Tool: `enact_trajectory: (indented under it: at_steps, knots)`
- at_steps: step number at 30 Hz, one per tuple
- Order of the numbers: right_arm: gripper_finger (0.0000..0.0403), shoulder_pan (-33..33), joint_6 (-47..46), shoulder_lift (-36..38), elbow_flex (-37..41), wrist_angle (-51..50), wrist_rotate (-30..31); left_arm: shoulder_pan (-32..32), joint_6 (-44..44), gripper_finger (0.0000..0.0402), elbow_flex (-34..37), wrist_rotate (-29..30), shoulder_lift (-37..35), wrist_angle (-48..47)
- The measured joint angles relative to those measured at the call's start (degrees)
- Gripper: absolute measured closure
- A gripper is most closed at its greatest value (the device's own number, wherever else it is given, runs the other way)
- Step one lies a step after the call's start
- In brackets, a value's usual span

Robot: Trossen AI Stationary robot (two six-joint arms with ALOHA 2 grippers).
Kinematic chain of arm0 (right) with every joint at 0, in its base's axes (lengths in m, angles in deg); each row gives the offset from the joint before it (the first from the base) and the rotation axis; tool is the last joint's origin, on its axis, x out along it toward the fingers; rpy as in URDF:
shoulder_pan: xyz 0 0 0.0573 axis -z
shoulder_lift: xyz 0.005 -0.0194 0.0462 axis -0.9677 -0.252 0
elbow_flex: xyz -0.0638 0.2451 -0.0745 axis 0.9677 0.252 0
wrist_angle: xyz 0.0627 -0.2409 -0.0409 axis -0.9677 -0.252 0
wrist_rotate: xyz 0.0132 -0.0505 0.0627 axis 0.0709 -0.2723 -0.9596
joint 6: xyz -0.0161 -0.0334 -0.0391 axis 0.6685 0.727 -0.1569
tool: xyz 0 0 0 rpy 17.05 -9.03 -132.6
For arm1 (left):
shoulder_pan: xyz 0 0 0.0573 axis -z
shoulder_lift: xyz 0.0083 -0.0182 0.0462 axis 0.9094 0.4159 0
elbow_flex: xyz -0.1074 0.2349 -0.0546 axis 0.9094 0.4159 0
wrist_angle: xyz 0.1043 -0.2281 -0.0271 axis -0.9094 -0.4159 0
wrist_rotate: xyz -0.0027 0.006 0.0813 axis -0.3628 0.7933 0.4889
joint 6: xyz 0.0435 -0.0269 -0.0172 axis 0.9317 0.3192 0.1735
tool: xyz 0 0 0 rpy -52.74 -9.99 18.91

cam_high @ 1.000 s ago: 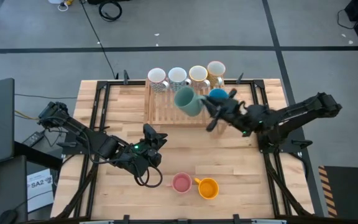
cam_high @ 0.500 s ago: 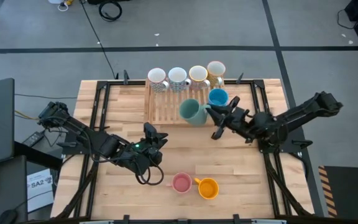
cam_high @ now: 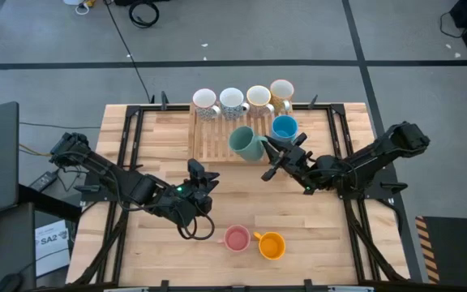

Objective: Place coffee mugs
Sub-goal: Put the green mug on the shelf aligned with the orange mug

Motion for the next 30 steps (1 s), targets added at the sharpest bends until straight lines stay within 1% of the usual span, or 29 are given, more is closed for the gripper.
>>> enact_trajectory:
  at_steps: [3,6,11,14,18,21,24,30]
  knots:
    - [0.0343,0.00,1.32,-2.23,-0.04,3.04,2.16,-0.02,-0.40,0.0260,0.00,0.01,0.00,0.00]
    - [0.0343,0.02,2.07,-3.60,-0.04,5.24,2.87,-0.41,-3.29,0.0260,0.00,-0.37,0.00,0.00]
    - [0.0343,0.00,1.95,-5.12,-0.04,6.43,3.54,-3.66,-9.02,0.0260,0.00,-7.03,0.00,0.07]
    - [0.0343,0.02,1.95,-5.87,-0.04,6.78,5.12,-6.46,-10.34,0.0260,0.00,-8.52,0.00,1.30]
    - [0.0343,0.00,1.92,-6.15,-0.04,6.69,6.47,-10.73,-9.87,0.0260,0.00,-8.52,0.00,4.38]
    - [0.0343,0.02,1.91,-6.09,-0.04,6.69,6.67,-13.89,-6.99,0.0260,0.00,-8.80,0.00,6.31]
    - [0.0343,0.00,1.91,-6.07,-0.04,6.69,6.62,-17.23,-5.39,0.0260,0.00,-12.50,0.00,7.90]
    - [0.0343,0.00,1.83,-6.07,-0.04,6.67,6.80,-22.71,-5.17,0.0260,0.00,-23.44,0.00,9.96]
